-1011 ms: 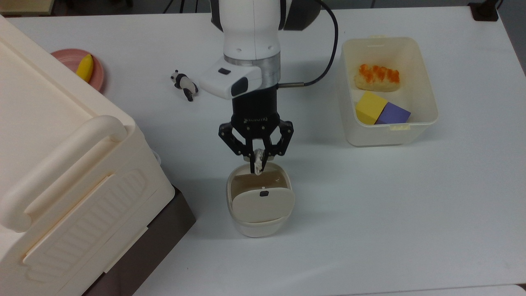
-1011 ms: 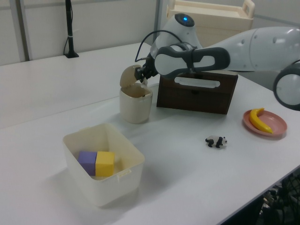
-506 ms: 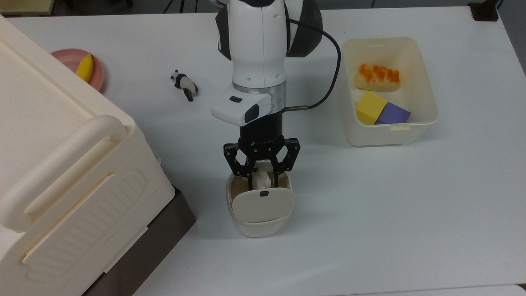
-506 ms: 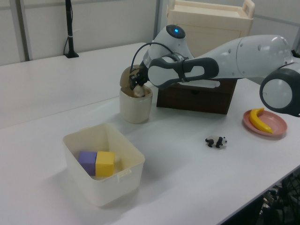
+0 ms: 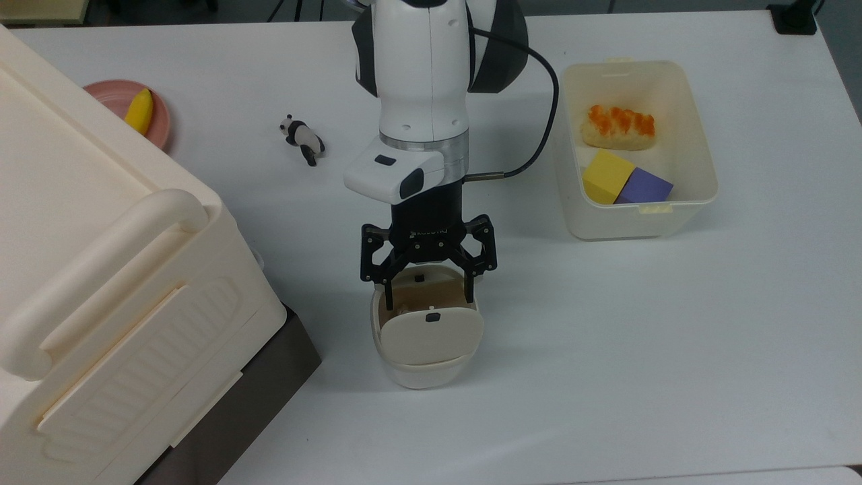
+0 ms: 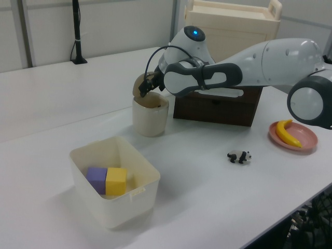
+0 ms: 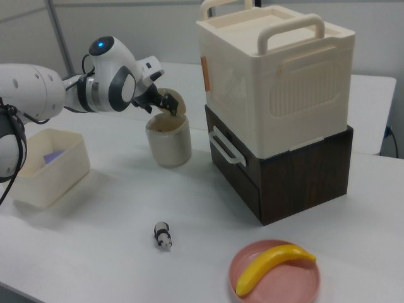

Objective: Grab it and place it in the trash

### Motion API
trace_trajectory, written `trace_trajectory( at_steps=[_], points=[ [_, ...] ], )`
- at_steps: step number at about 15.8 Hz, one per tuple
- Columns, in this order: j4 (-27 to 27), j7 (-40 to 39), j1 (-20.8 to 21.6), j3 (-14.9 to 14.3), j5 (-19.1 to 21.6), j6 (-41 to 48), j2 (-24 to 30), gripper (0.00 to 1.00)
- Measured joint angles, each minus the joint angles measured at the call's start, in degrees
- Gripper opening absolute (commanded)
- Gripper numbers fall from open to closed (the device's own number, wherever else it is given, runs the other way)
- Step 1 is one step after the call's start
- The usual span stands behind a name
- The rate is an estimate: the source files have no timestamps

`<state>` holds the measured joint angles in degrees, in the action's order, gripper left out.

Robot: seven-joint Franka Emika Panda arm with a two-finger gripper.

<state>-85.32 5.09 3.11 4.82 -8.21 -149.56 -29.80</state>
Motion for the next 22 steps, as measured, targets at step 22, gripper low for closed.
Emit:
trace_trajectory(
  at_steps=[22],
  points=[
    [-12.17, 0.71, 3.42, -7.88, 5.97, 48.28, 29.96, 1.00]
  ],
)
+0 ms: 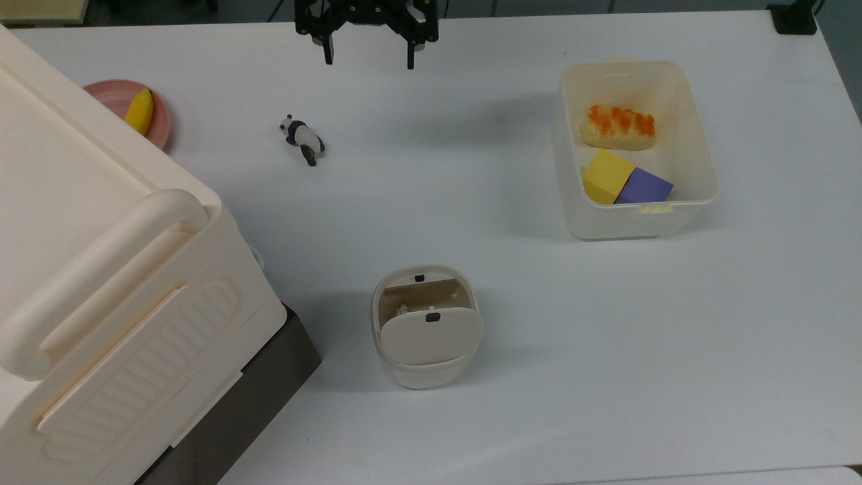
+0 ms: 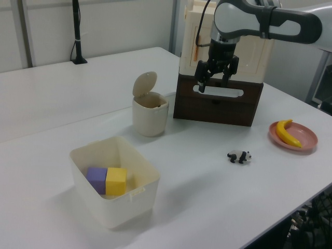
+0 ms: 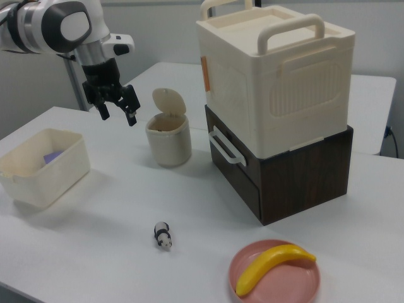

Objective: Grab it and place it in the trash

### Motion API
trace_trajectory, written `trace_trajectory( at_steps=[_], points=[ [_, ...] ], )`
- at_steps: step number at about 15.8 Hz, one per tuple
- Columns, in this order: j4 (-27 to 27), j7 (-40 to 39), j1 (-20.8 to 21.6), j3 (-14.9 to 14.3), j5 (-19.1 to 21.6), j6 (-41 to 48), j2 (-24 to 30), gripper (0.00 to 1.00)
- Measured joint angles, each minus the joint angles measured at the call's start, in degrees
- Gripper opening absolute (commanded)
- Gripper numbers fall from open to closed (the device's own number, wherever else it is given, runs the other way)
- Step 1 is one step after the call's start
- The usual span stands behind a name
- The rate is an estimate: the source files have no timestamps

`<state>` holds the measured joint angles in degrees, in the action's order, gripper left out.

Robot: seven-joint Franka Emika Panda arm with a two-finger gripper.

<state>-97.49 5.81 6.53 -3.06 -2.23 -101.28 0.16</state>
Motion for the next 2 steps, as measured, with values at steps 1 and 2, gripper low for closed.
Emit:
trace_trajectory(
  at_steps=[1, 2],
  points=[
    [-0.15, 0.00, 0.00, -0.17, 0.00, 0.00, 0.05, 1.00],
    [-0.20, -0.01, 0.01, -0.34, 0.00, 0.00, 0.11, 1.00]
  ],
)
